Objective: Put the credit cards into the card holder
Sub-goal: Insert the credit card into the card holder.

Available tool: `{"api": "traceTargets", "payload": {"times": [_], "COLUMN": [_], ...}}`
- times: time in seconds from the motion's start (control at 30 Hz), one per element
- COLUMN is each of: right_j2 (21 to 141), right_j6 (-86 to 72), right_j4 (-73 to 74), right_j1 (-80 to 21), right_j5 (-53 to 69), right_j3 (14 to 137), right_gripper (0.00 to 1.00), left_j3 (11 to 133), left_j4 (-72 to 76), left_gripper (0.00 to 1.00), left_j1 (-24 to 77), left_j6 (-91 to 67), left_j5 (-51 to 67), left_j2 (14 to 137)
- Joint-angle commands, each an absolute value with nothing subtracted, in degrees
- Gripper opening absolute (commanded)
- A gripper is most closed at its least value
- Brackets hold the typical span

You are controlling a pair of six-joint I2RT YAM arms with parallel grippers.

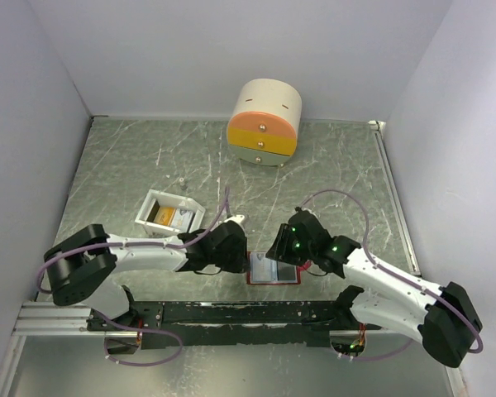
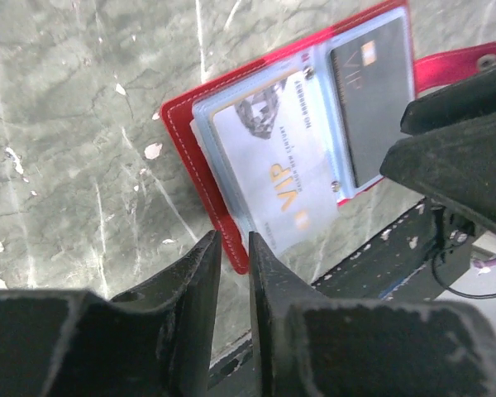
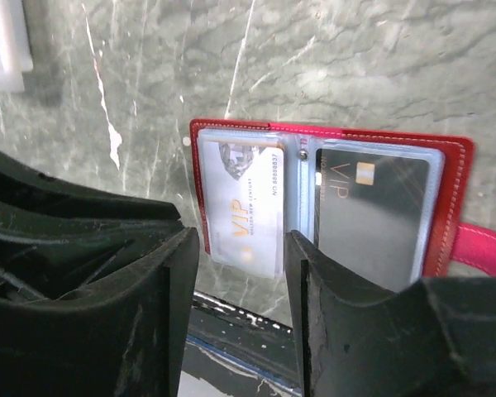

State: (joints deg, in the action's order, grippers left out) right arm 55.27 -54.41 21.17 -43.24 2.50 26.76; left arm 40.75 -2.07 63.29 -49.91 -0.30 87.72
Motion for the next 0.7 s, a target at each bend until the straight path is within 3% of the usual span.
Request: {"api": "traceTargets", "payload": {"times": [0.0, 0.23, 0.33, 0.53, 0.67], "right_j2": [54.6, 55.3, 56.0, 57.9, 58.8], "right_j6": [-57.1, -59.9, -59.9, -56.8, -55.8], "right_j4": [37.5, 51.9, 52.7, 50.8, 49.1], "right_j1": [-43.5, -42.6, -41.3, -37.7, -36.8], "right_j5": [-6.3, -20.3, -21.3, -19.3, -17.5], "right_j3": [33.3, 40.6, 40.4, 38.5, 36.5], "right_gripper": [0.47, 0.62, 0.68, 0.68, 0.61], "left_j3": [40.3, 38.8, 35.9, 34.2, 34.0], "left_j4": [-2.4, -0.3, 3.2, 6.0, 9.5], "left_gripper": [0.32, 0.46, 0.61, 0.62, 0.63], "left_j1": [63.4, 62.5, 62.0, 59.2, 59.1], "left_j6": [-49.5, -47.4, -47.4, -48.2, -49.0], "left_j5": [-4.7, -3.4, -3.6, 1.5, 5.3], "left_j2": [82.9, 81.7, 79.6, 81.5, 83.9]}}
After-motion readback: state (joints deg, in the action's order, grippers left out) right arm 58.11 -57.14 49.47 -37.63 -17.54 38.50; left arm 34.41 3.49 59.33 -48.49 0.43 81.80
